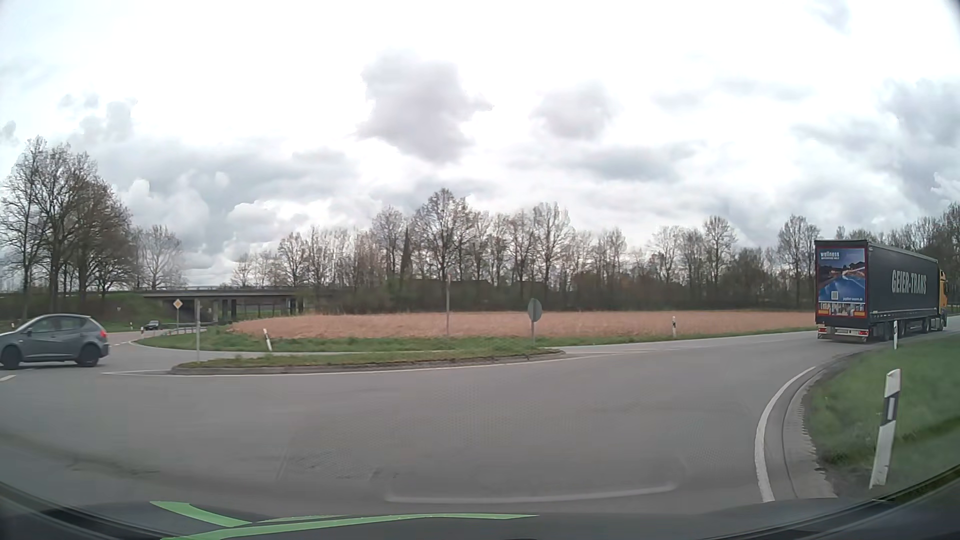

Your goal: Follow the waypoints while adhering to traffic rules and regulations

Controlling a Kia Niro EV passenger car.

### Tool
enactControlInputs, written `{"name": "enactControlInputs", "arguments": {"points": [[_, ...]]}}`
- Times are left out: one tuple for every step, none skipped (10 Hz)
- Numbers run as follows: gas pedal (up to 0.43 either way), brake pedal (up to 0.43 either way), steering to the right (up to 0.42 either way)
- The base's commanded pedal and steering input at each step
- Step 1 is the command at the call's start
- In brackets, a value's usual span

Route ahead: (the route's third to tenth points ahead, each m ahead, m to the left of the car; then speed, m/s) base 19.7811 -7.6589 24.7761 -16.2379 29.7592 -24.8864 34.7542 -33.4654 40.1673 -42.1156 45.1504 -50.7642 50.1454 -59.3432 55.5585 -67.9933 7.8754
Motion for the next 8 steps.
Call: {"name": "enactControlInputs", "arguments": {"points": [[0.098,0.000,0.211],[0.098,0.000,0.216],[0.098,0.000,0.217],[0.098,0.000,0.217],[0.098,0.000,0.217],[0.098,0.000,0.217],[0.098,0.000,0.217],[0.098,0.000,0.216]]}}
